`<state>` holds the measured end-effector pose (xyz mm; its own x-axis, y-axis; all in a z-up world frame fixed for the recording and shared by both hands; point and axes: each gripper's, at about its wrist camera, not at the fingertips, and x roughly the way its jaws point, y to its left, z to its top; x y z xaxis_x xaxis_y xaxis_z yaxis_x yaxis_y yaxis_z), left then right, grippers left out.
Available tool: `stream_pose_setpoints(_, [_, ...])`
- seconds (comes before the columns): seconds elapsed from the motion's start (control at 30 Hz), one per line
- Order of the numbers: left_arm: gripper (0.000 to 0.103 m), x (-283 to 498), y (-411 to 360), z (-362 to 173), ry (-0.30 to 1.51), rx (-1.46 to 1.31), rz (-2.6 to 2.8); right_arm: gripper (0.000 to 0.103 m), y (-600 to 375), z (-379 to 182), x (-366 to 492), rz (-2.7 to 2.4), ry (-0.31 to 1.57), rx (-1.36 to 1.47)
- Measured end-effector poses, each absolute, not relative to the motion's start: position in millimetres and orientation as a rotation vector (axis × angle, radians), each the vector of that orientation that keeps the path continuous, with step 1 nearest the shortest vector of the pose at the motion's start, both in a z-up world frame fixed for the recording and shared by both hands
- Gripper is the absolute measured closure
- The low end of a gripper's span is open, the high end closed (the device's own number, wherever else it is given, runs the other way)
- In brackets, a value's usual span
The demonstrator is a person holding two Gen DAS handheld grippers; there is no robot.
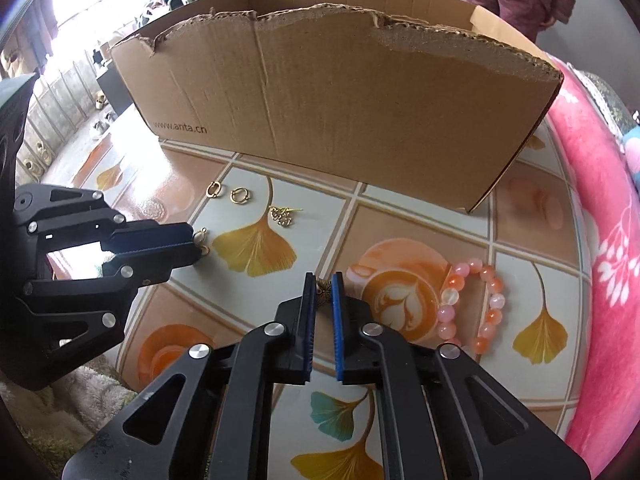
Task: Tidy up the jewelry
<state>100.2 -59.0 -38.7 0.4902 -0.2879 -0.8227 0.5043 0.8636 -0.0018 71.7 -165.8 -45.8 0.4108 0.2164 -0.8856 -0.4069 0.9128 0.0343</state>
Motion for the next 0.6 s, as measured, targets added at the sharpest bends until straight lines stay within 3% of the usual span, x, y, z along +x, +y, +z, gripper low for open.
stream_pose_setpoints(0.6, [0.099,103,-51,-35,0.944,0.208,-0.477,0.103,-208,-39,84,0.427,1.09,0.086])
